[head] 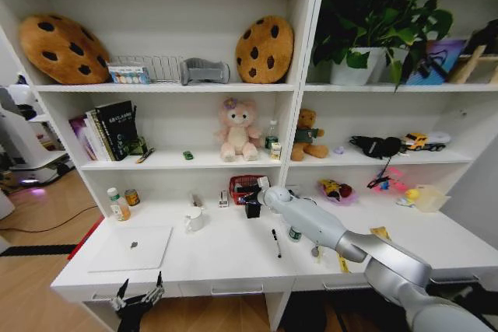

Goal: Organize the objects on the table.

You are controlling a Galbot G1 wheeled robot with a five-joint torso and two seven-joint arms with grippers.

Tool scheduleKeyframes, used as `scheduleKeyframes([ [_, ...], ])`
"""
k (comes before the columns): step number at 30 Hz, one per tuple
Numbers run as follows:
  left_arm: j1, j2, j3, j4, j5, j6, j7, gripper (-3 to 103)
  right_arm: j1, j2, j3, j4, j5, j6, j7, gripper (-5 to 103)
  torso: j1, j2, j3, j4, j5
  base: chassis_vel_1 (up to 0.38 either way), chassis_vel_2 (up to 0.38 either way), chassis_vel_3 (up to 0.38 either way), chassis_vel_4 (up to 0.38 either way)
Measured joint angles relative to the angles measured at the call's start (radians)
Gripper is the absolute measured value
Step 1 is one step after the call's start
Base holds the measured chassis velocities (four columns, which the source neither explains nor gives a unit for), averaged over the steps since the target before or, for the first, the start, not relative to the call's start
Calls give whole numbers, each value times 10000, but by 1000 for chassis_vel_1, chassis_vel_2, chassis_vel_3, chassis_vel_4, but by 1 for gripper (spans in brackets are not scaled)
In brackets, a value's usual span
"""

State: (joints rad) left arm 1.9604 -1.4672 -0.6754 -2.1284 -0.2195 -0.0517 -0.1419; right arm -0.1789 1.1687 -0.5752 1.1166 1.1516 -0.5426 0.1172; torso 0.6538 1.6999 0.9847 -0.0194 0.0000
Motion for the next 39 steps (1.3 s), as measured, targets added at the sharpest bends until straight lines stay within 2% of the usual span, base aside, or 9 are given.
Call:
scheduleKeyframes([
  [7, 9, -30, 49, 17, 75, -29, 27, 100, -16, 8, 32, 156, -4, 3, 31, -2, 0, 0, 0, -1, 0, 0, 0, 0, 0],
  [9, 15, -47, 70, 57, 134, -69, 52, 100, 17, 25, 33, 197, -9, 4, 30, 9, 0, 0, 0, -2, 0, 0, 0, 0, 0],
  [13, 6, -48, 70, 68, 145, -80, 57, 100, 80, 51, -1, 164, -36, -5, 30, 20, 0, 0, 0, -2, 0, 0, 0, 0, 0],
  [17, -69, -15, 15, 121, 94, -81, 60, 100, 382, -194, -374, 53, -60, -320, -213, 41, 0, 0, 0, -2, 0, 0, 0, 0, 0],
  [27, -84, -31, 52, 154, 86, -83, 59, 100, 536, -237, -633, -27, -390, -359, -763, 76, 0, 0, 0, -1, 0, 0, 0, 0, 0],
  [28, -85, -35, 52, 154, 86, -87, 59, 100, 552, -215, -664, -73, -456, -358, -830, 76, 0, 0, 0, -1, 0, 0, 0, 0, 0],
  [29, -89, -43, 52, 154, 84, -88, 59, 100, 590, -159, -735, -203, -609, -325, -983, 86, 0, 0, 0, -2, 0, 0, 0, 0, 0],
  [32, -99, -69, 47, 154, 81, -97, 59, 100, 739, -88, -971, -531, -978, -225, -1575, 96, 0, -1, 0, 0, 1, 0, 0, 0, 0],
  [39, -87, -200, 81, 225, 159, -226, 117, 100, 1105, -102, -1294, -1091, -1793, -67, -3125, 100, 0, 0, -1, -2, 0, 0, 0, 0, 0],
])
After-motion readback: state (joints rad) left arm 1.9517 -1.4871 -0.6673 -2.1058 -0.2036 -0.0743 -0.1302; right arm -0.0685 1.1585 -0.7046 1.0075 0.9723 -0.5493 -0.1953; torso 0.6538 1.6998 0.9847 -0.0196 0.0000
